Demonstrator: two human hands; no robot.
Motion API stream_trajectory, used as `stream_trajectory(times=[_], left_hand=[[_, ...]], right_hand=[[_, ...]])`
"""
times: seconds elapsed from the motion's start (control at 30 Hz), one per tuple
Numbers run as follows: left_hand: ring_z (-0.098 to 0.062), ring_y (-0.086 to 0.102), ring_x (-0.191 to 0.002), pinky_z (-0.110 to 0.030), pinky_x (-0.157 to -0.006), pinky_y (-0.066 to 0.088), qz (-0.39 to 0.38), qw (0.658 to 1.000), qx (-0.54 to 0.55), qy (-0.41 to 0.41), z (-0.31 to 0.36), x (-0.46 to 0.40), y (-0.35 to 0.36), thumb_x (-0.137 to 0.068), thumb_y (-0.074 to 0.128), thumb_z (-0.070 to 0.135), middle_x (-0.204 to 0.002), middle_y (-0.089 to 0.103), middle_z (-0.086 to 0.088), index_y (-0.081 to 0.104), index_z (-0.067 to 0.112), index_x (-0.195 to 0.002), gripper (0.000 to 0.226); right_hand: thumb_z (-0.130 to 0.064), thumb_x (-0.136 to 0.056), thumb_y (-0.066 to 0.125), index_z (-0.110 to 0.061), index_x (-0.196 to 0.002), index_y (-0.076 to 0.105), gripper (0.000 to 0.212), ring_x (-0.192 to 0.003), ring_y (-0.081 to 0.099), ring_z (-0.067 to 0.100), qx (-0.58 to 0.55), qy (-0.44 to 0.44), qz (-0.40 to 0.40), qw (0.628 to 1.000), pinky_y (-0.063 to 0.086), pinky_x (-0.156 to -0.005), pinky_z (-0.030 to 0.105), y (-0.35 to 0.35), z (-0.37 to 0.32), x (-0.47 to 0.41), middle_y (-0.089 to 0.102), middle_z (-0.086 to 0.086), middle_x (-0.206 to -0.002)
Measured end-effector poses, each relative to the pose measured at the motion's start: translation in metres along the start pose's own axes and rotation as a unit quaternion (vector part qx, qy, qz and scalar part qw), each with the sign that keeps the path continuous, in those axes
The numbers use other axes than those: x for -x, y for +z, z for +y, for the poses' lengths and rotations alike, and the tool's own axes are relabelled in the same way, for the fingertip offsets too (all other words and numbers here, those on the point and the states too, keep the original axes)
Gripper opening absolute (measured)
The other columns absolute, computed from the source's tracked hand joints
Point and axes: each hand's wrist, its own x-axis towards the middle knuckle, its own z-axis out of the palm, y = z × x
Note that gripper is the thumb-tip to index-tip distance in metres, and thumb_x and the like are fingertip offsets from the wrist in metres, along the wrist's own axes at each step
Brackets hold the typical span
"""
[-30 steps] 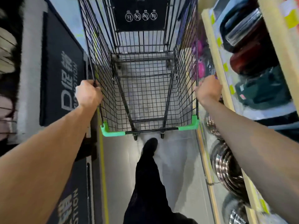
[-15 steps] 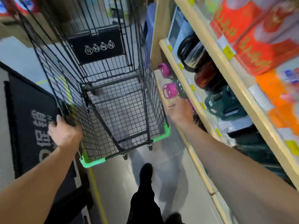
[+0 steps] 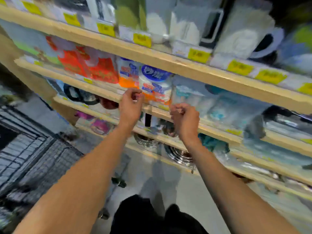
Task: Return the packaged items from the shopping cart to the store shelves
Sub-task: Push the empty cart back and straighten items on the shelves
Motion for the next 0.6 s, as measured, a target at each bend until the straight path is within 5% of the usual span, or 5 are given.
stream_trajectory(times=[0.1,0.2,0.33,0.6], left_hand=[[-0.012,0.065,-0.073,-0.039,-0.077,0.056,-0.086,0.994,-0.03,0.061,0.029,0.013,0.054,-0.085,0.067,0.015,-0.078,0.069,0.002,0.067,0.011,-0.092,0.008],[-0.018,0.067,-0.085,-0.034,-0.077,0.054,-0.092,0.989,-0.075,0.084,0.049,0.035,0.091,-0.087,0.07,0.027,-0.091,0.07,-0.002,0.064,0.012,-0.102,0.022],[-0.023,0.063,-0.091,-0.04,-0.083,0.053,-0.072,0.997,-0.034,0.003,0.053,0.049,0.115,-0.087,0.07,0.036,-0.099,0.063,-0.004,0.048,0.015,-0.106,0.035],[-0.025,0.064,-0.084,-0.037,-0.076,0.051,-0.181,0.978,-0.082,0.069,0.071,0.021,0.12,-0.098,0.054,0.035,-0.083,0.061,-0.001,0.053,0.015,-0.11,0.023]], right_hand=[[-0.031,-0.085,0.062,-0.024,-0.081,0.073,0.013,-0.08,0.071,0.023,-0.005,0.033,0.125,0.992,0.055,-0.074,0.034,-0.048,0.031,-0.006,0.075,-0.002,-0.081],[-0.027,-0.085,0.071,-0.015,-0.095,0.071,0.016,-0.082,0.069,0.024,-0.005,0.095,0.212,0.973,0.05,-0.076,0.03,-0.087,0.055,-0.013,0.074,0.003,-0.09],[-0.03,-0.087,0.073,-0.007,-0.115,0.068,0.037,-0.082,0.065,0.014,-0.01,0.104,0.137,0.985,0.056,-0.087,0.038,-0.098,0.066,-0.029,0.074,0.007,-0.104],[-0.04,-0.09,0.068,-0.006,-0.118,0.062,0.044,-0.112,0.063,0.028,0.009,0.078,0.127,0.989,0.046,-0.096,0.036,-0.068,0.042,-0.055,0.069,0.01,-0.118]])
